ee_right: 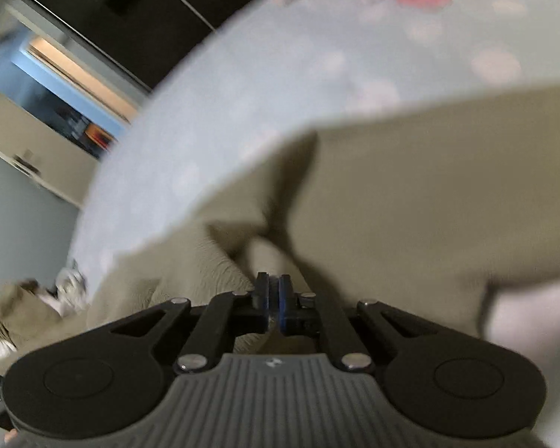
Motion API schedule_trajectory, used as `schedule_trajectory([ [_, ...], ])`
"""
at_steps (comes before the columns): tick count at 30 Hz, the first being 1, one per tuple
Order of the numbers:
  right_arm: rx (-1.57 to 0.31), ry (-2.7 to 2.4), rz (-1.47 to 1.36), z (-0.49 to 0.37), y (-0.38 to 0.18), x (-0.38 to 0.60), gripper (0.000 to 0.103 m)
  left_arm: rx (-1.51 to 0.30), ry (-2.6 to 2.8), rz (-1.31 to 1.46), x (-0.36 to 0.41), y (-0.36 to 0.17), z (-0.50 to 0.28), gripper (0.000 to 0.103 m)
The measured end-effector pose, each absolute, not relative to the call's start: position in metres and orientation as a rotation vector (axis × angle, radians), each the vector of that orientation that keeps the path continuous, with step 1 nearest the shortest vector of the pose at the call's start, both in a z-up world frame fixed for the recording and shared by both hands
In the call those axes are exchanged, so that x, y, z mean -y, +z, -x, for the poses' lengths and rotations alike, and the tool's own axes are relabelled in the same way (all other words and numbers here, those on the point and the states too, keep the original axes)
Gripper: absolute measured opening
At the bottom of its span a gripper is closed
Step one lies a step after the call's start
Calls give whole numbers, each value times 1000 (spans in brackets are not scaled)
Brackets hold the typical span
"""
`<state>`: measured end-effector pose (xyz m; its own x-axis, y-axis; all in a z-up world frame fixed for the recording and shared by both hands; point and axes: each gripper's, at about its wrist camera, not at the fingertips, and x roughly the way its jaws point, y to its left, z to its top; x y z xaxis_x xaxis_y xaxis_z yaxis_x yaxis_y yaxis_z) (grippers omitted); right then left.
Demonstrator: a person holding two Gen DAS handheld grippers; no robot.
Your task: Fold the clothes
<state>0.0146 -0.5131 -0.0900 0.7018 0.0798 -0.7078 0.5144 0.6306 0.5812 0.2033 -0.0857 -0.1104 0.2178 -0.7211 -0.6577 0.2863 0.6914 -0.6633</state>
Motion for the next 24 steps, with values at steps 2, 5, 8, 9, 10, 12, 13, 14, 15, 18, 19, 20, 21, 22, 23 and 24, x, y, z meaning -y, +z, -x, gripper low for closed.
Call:
schedule_trajectory([
  [2, -803, -287, -897, -11, -92, 517, 19, -1156, -729, 443, 82, -107, -201, 25],
  [5, -781, -295, -926, -5, -84, 524, 52, -1130, -724, 487, 70, -93, -199, 43],
  [8, -775, -282, -1001, 0, -86, 530, 51, -1140, -722, 556, 64, -87, -198, 54],
  [9, -786, -280, -1012, 1, -87, 530, 51, -1158, -723, 564, 67, -90, -199, 56],
  [10, -795, -281, -1013, 1, -88, 527, 52, -1176, -724, 570, 72, -92, -201, 57],
  [12, -817, -292, -1011, 0, -95, 526, 54, -1223, -721, 581, 78, -102, -202, 57],
  [13, -822, -298, -1024, -2, -99, 526, 55, -1244, -719, 588, 82, -107, -203, 57],
  [14, -823, -302, -1044, -4, -103, 528, 55, -1260, -715, 601, 84, -112, -204, 57],
  [15, -823, -303, -1066, -6, -107, 529, 55, -1270, -711, 626, 86, -116, -206, 57],
  [18, -806, -307, -1144, -13, -113, 537, 60, -1279, -691, 733, 87, -127, -217, 57],
  [19, -800, -307, -1173, -15, -114, 539, 63, -1280, -680, 747, 88, -129, -220, 57],
  [20, -795, -308, -1202, -17, -115, 541, 65, -1282, -669, 760, 89, -131, -224, 57],
  [21, -793, -309, -1231, -20, -116, 542, 66, -1290, -662, 768, 91, -134, -227, 57],
  [22, -798, -311, -1254, -23, -118, 543, 67, -1301, -655, 776, 94, -137, -230, 57],
  [23, -813, -316, -1269, -26, -120, 544, 67, -1311, -648, 784, 97, -141, -233, 57],
  [24, -837, -326, -1278, -30, -124, 544, 67, -1321, -640, 789, 99, -144, -234, 57],
])
